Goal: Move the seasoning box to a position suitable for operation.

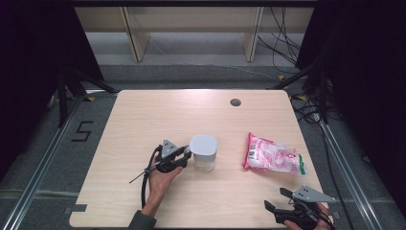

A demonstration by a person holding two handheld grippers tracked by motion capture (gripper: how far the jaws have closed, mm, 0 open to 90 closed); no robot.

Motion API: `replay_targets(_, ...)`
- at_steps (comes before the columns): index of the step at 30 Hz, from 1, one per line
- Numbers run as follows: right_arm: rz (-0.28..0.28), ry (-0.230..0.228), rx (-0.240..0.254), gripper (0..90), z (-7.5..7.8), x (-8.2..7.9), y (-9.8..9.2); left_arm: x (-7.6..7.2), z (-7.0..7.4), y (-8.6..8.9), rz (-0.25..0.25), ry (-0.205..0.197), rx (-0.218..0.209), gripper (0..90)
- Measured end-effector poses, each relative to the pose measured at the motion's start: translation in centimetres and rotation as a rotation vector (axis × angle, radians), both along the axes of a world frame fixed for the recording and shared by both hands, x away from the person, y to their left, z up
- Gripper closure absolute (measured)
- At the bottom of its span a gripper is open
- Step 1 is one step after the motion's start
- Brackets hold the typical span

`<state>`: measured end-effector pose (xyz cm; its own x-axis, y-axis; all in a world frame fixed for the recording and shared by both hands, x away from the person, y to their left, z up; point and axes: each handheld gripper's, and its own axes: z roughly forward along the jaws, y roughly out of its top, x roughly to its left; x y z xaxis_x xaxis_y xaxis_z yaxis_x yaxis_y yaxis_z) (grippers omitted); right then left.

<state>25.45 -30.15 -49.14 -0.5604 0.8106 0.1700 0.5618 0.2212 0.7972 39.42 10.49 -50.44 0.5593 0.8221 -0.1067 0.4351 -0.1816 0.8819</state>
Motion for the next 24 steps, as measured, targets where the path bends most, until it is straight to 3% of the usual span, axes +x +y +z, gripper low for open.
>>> replay_targets(1,0.000,-0.006,0.009,21.2,-0.1,0.0,0.0,-0.2,0.1,0.0,-0.005,-0.001,0.011,59.6)
replay_targets(4,0.017,-0.029,0.003,21.2,-0.1,0.1,-0.1,-0.8,0.5,0.6,-0.035,-0.002,-0.010,55.3)
replay_targets(6,0.020,-0.041,-0.019,21.3,0.0,0.1,-0.3,-1.1,0.7,0.9,-0.047,0.001,-0.004,51.0)
replay_targets(7,0.008,-0.005,0.004,21.2,0.0,-0.1,-0.1,-1.3,0.9,1.1,-0.056,-0.002,0.004,49.0)
replay_targets(8,0.024,-0.053,-0.023,21.2,-0.1,0.1,-0.2,-1.4,1.0,1.2,-0.059,-0.001,0.013,47.8)
replay_targets(9,0.019,-0.032,-0.013,21.3,-0.1,0.0,0.0,-1.5,1.1,1.3,-0.055,0.003,0.018,46.0)
replay_targets(11,0.013,-0.004,-0.013,21.4,0.0,-0.2,0.2,-1.6,1.3,1.6,-0.044,0.029,-0.033,42.1)
replay_targets(12,0.025,-0.017,-0.005,21.4,0.0,-0.2,0.3,-1.7,1.4,1.8,-0.044,0.037,-0.058,40.3)
replay_targets(19,0.034,-0.039,-0.034,21.4,0.0,0.1,0.1,-2.0,3.0,2.3,-0.055,0.019,-0.073,37.2)
replay_targets(20,0.035,-0.036,-0.032,21.4,0.0,0.1,0.1,-2.0,3.2,2.4,-0.062,0.012,-0.061,37.2)
replay_targets(22,0.024,-0.004,-0.011,21.4,0.0,-0.1,0.2,-2.1,3.4,2.4,-0.066,0.010,-0.080,37.2)
replay_targets(24,0.033,-0.041,-0.027,21.4,-0.1,0.1,0.0,-2.2,3.8,2.3,-0.062,0.000,-0.081,37.1)
